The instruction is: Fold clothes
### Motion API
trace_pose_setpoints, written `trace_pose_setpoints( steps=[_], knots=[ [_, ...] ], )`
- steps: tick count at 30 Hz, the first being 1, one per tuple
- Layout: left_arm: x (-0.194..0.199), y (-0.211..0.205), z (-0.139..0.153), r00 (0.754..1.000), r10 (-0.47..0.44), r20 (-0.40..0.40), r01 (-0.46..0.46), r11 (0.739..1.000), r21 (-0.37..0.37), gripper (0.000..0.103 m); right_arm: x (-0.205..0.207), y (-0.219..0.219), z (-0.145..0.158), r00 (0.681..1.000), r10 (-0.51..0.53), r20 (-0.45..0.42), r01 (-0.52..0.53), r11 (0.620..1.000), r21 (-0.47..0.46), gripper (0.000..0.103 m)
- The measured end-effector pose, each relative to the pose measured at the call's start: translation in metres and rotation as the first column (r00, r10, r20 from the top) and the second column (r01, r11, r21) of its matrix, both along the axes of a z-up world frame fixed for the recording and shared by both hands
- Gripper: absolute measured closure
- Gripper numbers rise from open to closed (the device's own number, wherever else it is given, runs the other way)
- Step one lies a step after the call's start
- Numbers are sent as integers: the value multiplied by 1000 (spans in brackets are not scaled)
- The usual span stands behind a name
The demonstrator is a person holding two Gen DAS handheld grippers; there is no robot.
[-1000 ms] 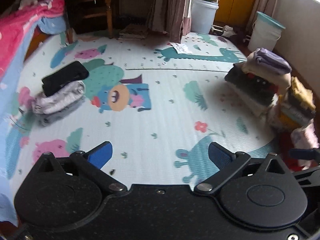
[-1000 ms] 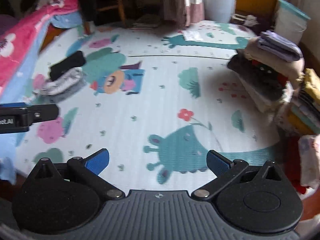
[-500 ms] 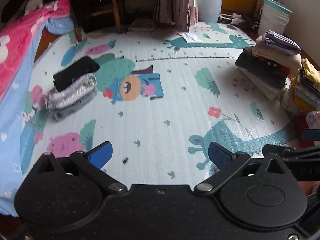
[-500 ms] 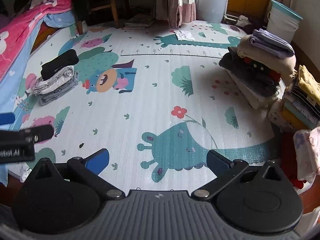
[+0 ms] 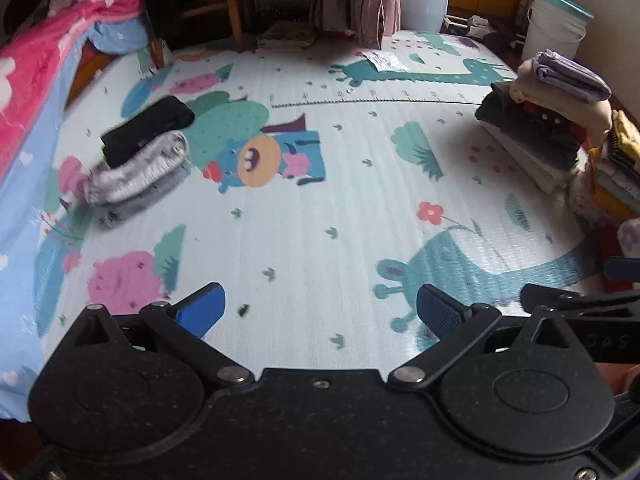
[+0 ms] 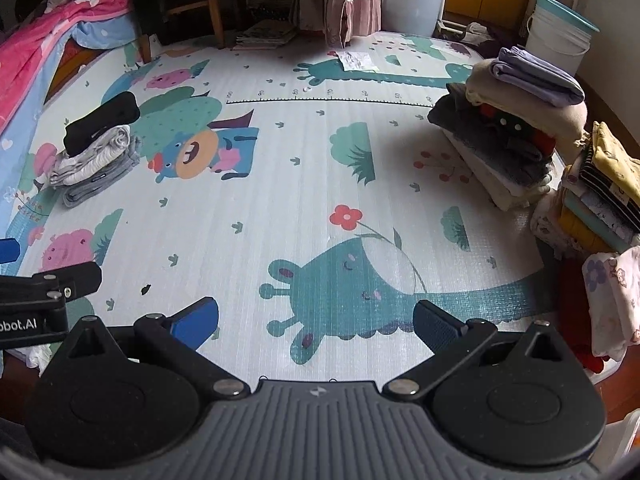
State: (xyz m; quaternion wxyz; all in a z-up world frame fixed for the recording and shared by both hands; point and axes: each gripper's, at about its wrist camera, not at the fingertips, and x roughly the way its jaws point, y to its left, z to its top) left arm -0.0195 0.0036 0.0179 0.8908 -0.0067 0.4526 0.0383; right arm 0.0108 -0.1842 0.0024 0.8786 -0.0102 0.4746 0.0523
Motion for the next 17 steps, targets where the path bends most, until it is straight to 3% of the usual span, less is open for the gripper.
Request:
trace_pose_setpoints(
  steps=[17],
  knots=[
    [-3, 0, -1, 1000, 7, -11, -8, 999, -48, 0, 3, 10, -4, 999, 17, -32, -16, 1000, 4, 0]
  ],
)
